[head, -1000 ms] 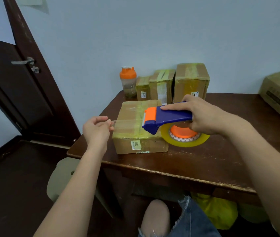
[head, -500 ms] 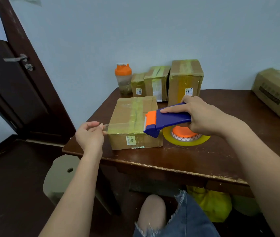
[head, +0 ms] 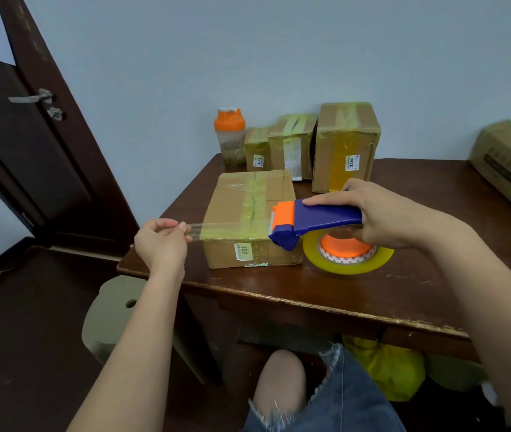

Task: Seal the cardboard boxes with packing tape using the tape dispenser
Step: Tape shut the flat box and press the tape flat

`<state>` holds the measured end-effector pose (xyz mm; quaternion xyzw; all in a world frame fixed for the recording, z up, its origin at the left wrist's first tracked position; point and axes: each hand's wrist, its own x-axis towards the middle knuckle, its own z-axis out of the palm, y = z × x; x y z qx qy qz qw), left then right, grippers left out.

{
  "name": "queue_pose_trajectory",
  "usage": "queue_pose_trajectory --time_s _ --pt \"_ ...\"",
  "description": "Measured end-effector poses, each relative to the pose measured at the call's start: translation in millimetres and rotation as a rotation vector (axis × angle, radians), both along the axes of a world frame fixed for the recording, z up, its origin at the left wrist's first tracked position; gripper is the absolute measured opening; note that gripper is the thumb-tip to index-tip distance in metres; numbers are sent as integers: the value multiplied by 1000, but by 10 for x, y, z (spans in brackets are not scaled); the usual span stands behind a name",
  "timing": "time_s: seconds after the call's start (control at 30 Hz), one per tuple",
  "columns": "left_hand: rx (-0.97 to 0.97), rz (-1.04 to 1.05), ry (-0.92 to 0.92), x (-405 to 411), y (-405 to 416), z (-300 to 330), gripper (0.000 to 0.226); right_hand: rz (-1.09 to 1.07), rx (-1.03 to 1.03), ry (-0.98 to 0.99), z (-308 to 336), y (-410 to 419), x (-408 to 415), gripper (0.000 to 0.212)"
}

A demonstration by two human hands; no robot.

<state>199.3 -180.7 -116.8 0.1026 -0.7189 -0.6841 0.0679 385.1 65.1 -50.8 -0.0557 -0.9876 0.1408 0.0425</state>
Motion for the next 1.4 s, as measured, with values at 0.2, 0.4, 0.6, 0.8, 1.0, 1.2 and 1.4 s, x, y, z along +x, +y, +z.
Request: queue_pose_trajectory --time_s 0.2,0.4,0.6,0.8,1.0,1.2,1.4 --pt "48 26 -11 23 -3 -43 11 1 -45 -25 5 30 12 89" --pt "67 59 4 -52 -26 7 15 -16 -41 -56 -21 85 21 92" --pt "-1 6 13 -20 28 -96 16 -63 78 25 6 204 67 82" --pt "38 34 2 8 40 -98 8 -55 74 32 6 212 15 78" --pt "35 38 -12 -23 0 -86 9 -43 66 9 -27 199 -31 78" --pt "24 21 -37 -16 4 -101 7 -59 87 -12 -71 219 -73 88" --pt "8 -62 -156 -82 -40 -180 9 -81 62 -45 -128 245 -73 93"
